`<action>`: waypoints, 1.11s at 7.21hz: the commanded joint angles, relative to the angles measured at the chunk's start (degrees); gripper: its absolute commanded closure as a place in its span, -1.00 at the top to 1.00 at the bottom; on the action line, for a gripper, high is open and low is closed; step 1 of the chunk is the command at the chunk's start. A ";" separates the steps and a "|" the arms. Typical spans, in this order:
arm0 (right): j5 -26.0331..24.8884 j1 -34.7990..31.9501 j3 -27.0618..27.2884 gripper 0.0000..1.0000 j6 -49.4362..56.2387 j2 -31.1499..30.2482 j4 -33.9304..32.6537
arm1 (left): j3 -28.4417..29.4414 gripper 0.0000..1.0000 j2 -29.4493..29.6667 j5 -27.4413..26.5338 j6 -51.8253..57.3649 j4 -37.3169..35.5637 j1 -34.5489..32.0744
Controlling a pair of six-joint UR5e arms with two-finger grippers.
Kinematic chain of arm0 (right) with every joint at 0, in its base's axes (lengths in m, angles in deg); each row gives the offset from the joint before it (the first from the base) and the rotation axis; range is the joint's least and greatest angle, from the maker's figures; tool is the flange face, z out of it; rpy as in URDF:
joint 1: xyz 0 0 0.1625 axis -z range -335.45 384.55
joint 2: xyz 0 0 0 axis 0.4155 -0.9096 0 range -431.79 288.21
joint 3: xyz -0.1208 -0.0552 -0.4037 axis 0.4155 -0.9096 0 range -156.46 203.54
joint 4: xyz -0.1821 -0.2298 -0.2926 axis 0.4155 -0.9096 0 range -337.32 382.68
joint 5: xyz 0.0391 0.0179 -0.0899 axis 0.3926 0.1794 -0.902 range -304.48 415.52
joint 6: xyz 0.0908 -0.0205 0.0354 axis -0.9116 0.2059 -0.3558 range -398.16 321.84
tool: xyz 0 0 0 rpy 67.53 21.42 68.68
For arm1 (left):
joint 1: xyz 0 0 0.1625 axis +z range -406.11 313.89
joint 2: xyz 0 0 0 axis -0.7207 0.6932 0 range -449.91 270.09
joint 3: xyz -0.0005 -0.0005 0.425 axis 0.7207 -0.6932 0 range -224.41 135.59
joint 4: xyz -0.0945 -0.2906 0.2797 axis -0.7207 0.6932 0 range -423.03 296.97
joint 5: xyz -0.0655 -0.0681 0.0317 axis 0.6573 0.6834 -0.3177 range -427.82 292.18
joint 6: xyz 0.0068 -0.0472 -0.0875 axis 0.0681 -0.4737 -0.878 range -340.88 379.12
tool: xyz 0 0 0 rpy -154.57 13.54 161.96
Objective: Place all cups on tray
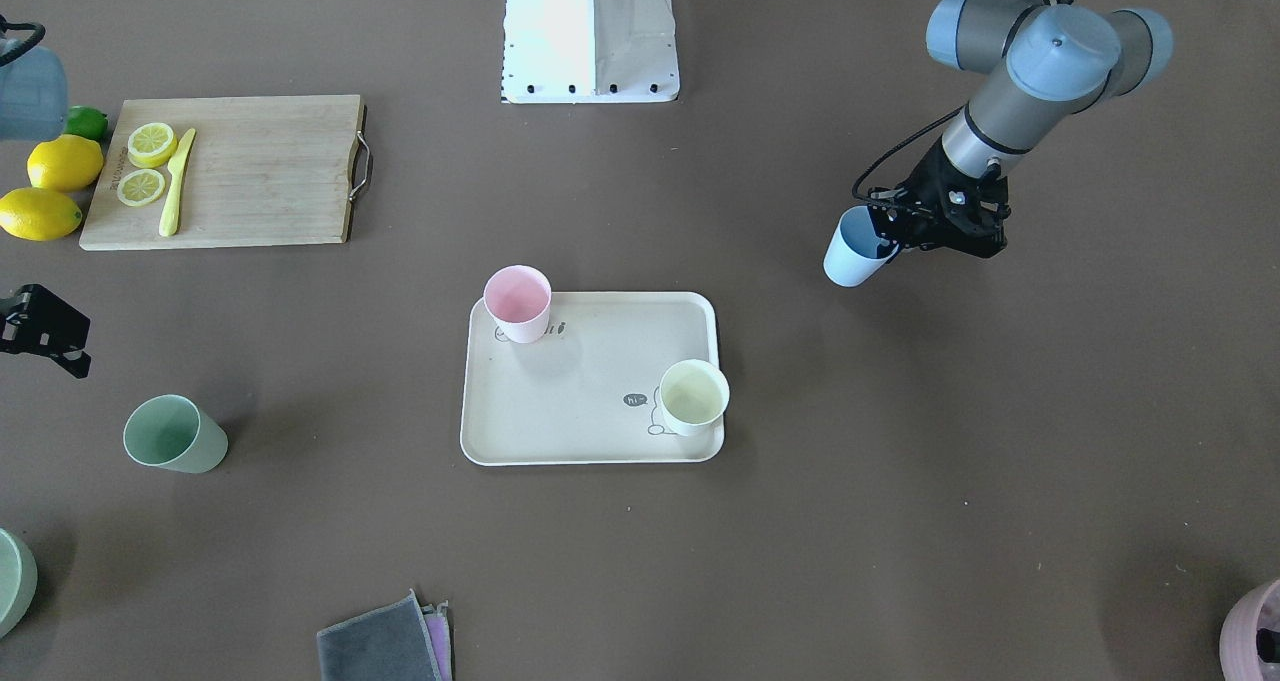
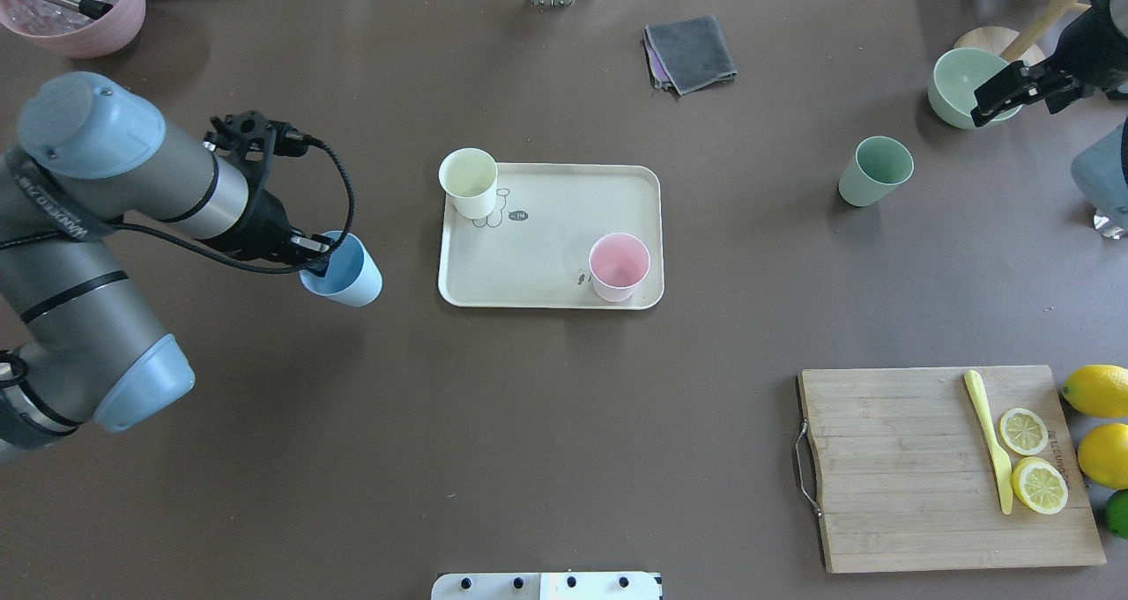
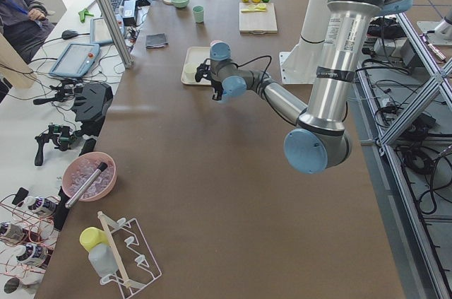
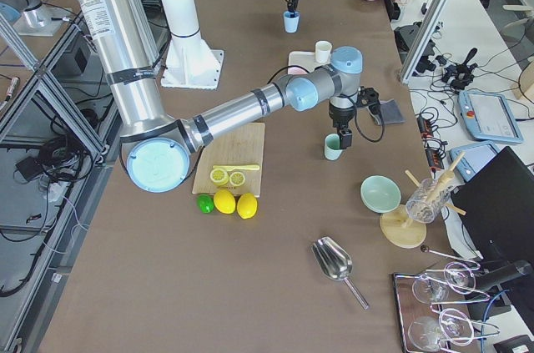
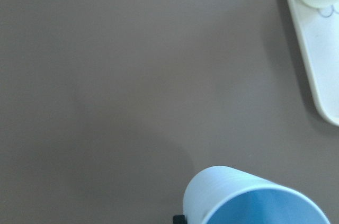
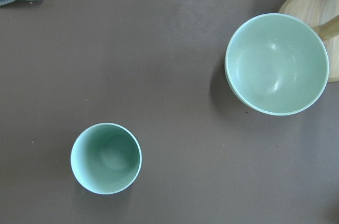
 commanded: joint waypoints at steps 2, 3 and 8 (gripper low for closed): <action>-0.20 -0.18 -1.10 1.00 0.18 -0.35 0.08 | 10.20 -1.00 14.27 -3.33 -5.55 -5.19 3.95; -0.12 -0.18 -1.10 1.00 0.09 -0.35 0.08 | 12.08 -1.00 15.09 -5.00 -7.29 -2.93 4.93; -0.12 0.09 -1.10 1.00 0.00 -0.26 0.17 | 15.79 -0.01 16.42 -7.40 -9.07 0.34 6.87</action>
